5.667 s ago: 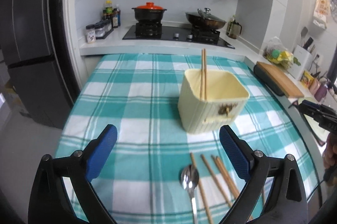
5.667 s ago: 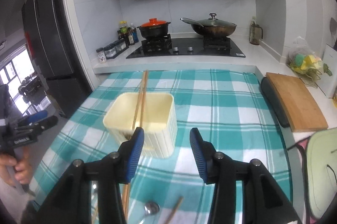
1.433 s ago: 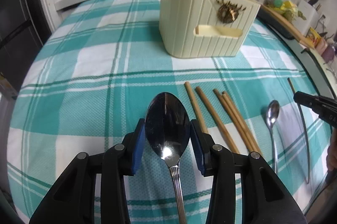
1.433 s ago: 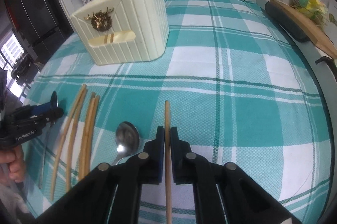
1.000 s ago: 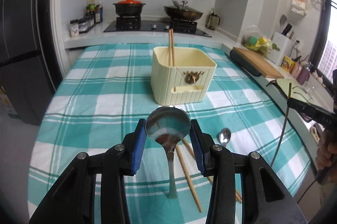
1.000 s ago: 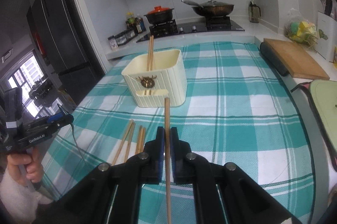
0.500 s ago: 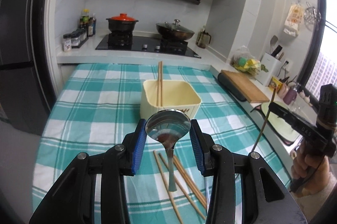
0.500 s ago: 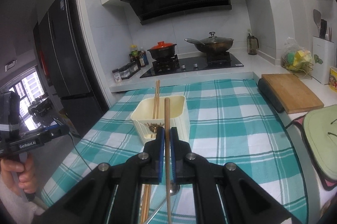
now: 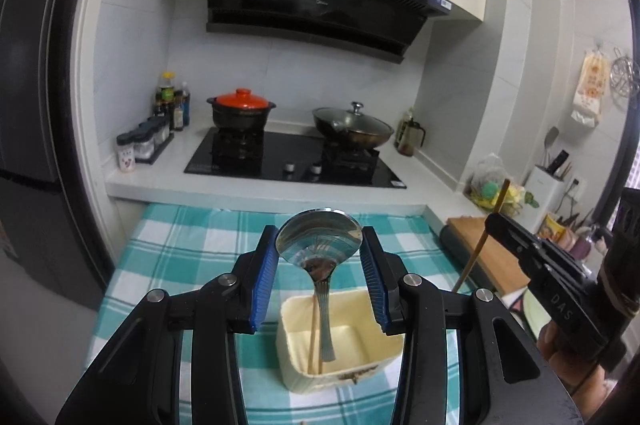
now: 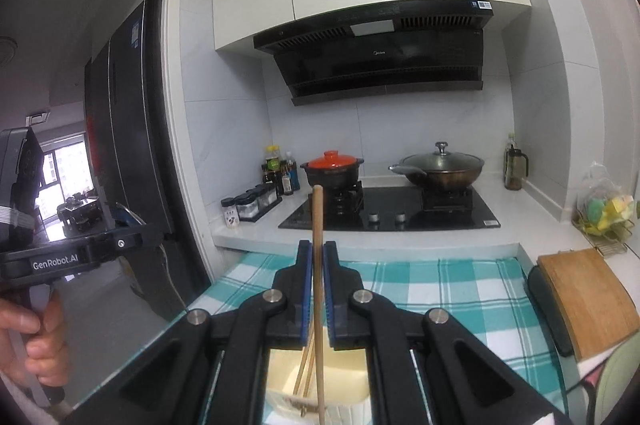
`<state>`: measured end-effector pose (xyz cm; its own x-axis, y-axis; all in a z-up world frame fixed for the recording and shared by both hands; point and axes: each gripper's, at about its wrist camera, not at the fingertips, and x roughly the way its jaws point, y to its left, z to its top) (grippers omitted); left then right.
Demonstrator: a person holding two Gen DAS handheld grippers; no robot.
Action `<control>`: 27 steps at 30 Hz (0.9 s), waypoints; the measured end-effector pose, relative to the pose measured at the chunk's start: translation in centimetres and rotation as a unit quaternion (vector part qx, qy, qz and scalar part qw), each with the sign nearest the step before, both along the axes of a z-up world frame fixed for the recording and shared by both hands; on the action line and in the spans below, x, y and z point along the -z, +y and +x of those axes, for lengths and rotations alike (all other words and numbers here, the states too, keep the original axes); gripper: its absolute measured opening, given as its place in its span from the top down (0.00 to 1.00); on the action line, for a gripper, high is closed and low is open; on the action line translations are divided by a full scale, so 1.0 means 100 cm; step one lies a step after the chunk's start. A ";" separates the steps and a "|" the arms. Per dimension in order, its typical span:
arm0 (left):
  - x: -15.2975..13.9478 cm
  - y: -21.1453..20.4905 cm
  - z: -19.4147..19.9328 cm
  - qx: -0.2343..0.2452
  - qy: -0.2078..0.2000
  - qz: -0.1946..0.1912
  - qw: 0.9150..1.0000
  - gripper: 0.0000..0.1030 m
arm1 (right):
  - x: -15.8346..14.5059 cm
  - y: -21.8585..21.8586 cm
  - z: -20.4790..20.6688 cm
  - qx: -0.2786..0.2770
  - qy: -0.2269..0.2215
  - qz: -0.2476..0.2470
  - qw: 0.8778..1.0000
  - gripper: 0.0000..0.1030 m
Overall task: Organize utensils
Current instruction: 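Lower the chopstick and spoon into the cream caddy with both grippers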
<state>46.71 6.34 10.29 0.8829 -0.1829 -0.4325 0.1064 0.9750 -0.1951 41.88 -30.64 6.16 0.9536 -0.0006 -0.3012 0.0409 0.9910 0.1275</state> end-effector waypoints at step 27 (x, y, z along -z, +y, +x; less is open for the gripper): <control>0.120 -0.011 0.031 0.005 0.168 0.081 0.982 0.28 | 0.114 -0.051 0.070 0.029 0.195 0.078 0.977 0.68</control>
<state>49.77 5.28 -1.73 0.6845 -0.0951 -0.7228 0.0722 0.9954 -0.0626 48.88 -35.73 -5.23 0.7658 0.0229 -0.6427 0.1728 0.9553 0.2399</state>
